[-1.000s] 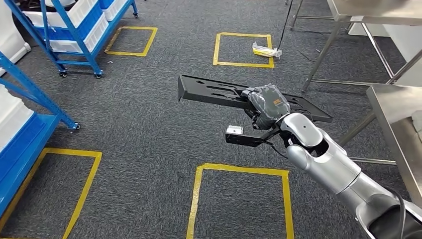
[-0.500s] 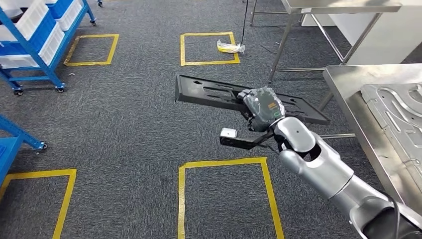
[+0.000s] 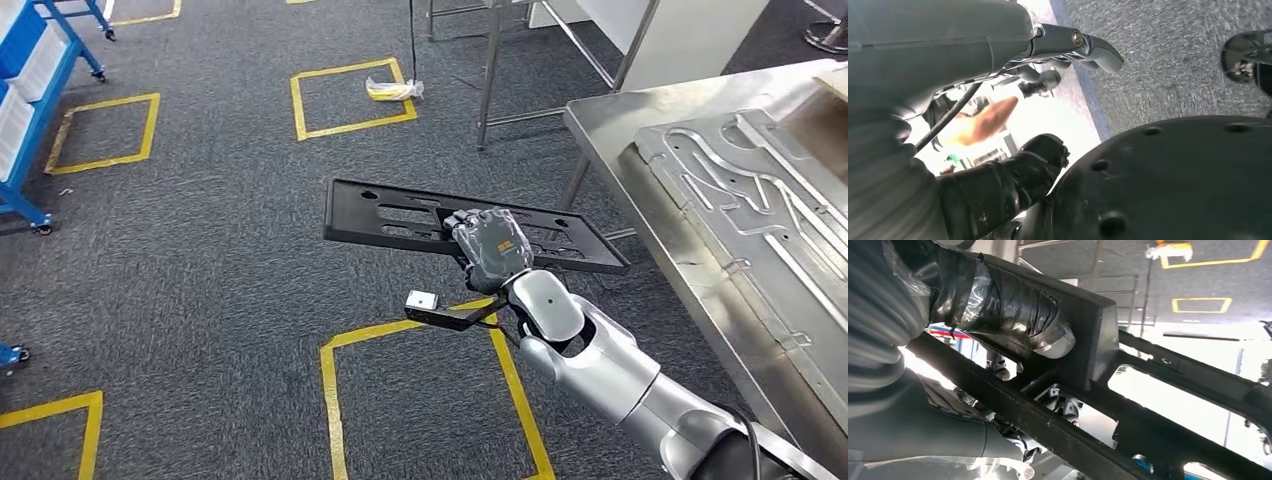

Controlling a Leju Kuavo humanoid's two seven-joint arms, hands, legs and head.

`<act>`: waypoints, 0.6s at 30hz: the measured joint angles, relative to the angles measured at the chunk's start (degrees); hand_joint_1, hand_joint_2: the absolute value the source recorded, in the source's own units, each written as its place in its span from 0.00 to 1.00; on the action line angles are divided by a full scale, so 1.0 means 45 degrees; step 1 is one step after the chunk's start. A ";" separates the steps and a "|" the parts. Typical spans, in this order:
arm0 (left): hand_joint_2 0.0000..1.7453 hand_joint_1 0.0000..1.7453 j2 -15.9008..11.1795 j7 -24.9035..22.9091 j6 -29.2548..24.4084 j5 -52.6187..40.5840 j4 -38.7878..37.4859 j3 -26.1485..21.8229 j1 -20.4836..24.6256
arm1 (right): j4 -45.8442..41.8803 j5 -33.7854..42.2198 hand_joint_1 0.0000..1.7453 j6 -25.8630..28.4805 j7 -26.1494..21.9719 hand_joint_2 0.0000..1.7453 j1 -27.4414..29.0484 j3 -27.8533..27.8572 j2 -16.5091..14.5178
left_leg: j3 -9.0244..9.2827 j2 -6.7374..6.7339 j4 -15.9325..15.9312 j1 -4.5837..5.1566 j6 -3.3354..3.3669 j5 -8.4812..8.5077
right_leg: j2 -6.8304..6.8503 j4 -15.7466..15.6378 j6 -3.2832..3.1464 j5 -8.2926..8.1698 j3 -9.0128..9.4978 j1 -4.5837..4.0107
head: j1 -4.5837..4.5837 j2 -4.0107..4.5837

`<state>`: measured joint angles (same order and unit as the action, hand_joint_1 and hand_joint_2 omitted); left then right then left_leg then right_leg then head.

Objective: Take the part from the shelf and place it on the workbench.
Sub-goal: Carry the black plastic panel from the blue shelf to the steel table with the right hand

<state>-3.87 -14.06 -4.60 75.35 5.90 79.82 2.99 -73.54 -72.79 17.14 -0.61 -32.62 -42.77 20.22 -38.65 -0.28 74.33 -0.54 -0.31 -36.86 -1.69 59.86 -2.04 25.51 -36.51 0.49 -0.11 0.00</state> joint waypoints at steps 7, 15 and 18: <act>1.00 0.00 -0.0052 -0.0174 -0.0001 -0.0042 -0.0005 0.0006 -0.0091 | 0.0061 0.0118 1.00 -0.0298 -0.0013 1.00 -0.0103 0.0000 -0.0198 | 0.1367 0.1092 -0.3474 0.0086 0.0402 0.2015 | -0.1202 0.0035 0.0175 -0.0120 -0.0140 0.0018 | -0.0001 0.0000; 1.00 0.00 -0.0109 -0.0130 0.0035 0.0011 -0.0005 0.0011 -0.0131 | 0.0143 0.0163 1.00 -0.0549 0.0004 1.00 -0.0213 0.0010 -0.0123 | 0.1630 -0.0258 -0.4158 0.0018 0.0616 0.2257 | 0.0230 0.3057 0.0645 0.1396 -0.1648 0.0052 | 0.0016 0.0000; 1.00 0.00 -0.0057 -0.0070 0.0027 0.0033 -0.0005 0.0011 -0.0110 | 0.0102 0.0177 1.00 -0.0748 0.0004 1.00 -0.0352 0.0033 0.0037 | 0.1653 -0.0731 -0.3990 -0.0051 0.0484 0.2077 | 0.0573 0.1907 0.0839 0.0518 -0.1030 0.0201 | 0.0017 0.0000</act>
<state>-4.13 -14.38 -4.48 75.49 5.88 79.87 2.49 -73.08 -72.00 13.77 -0.59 -34.20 -42.63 20.39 -31.21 -3.57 56.37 -0.77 1.87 -27.51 0.89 68.44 1.74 27.84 -41.14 1.39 -0.03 0.00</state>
